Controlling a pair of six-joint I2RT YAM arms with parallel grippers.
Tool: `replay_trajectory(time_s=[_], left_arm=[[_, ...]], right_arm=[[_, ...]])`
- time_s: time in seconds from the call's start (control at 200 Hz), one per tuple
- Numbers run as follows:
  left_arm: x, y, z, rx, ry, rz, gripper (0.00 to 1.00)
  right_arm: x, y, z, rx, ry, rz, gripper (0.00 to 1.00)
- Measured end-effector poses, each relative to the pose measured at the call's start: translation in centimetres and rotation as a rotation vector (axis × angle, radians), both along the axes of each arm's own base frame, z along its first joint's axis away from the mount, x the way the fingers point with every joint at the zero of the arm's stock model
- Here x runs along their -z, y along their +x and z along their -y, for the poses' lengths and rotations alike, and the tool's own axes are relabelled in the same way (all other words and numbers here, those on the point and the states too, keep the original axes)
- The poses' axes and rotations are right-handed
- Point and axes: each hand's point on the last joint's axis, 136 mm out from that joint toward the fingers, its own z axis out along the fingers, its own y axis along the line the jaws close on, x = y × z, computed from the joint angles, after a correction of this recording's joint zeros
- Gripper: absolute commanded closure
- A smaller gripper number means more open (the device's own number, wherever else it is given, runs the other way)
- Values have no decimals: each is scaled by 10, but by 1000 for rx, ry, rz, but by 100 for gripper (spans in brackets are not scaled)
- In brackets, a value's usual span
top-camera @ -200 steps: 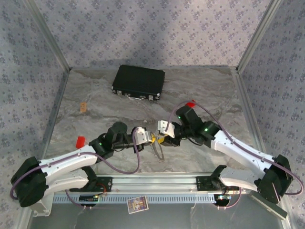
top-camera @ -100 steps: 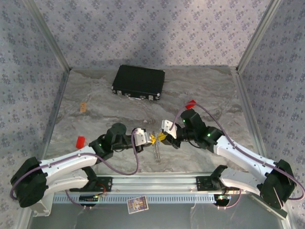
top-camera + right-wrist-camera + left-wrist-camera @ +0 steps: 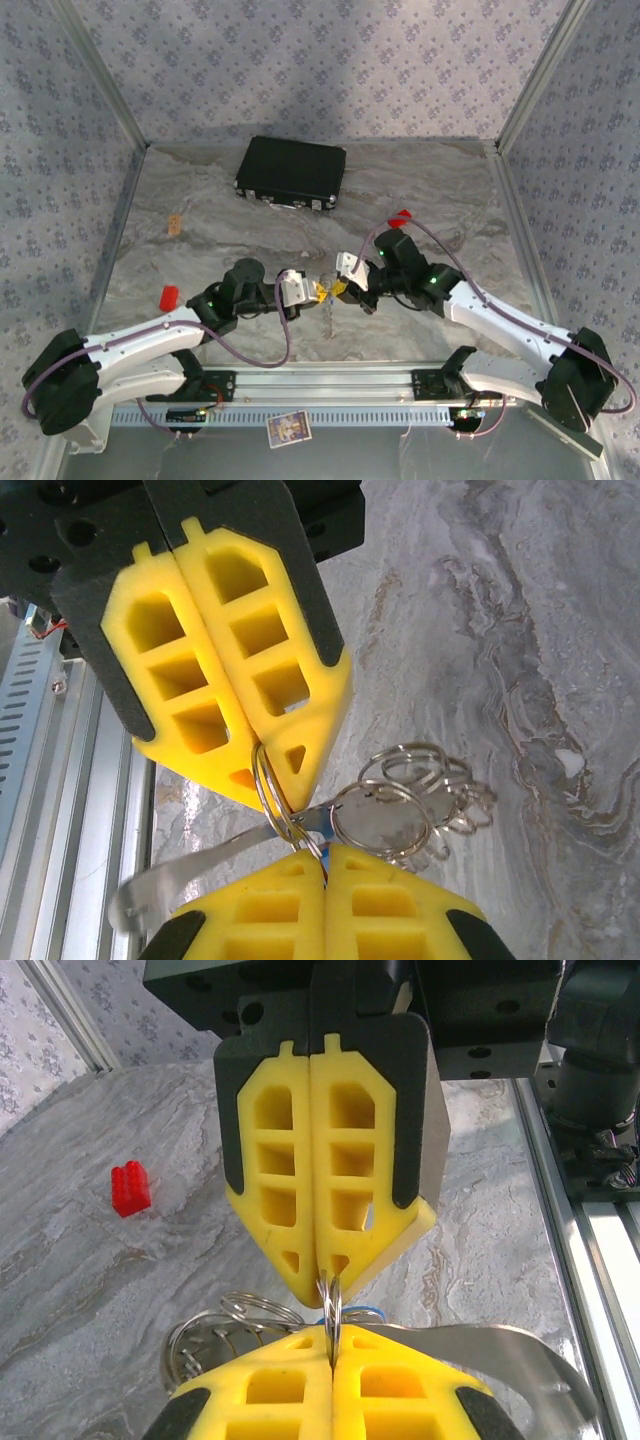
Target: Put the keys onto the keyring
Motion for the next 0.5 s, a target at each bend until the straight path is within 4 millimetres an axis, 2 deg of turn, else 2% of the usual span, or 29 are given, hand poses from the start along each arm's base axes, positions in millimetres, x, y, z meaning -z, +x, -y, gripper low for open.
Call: replay_trajectory(time_s=[0.105,0.275,0.39,0.5], left_arm=[[-1,-3,1,17,-9,-1,100],[-6,-5,3,36,-28,6,100],[-9,-5,4,39,-37,12,100],[-11,-5,4,39,-47,20,100]], right_arm=[[1,0,-1,-4,-3,0,83],[-5,3,3,23,8,43,65],[-15,-1,10,40,42,83,62],[-14,-5,13,42,47,83,61]])
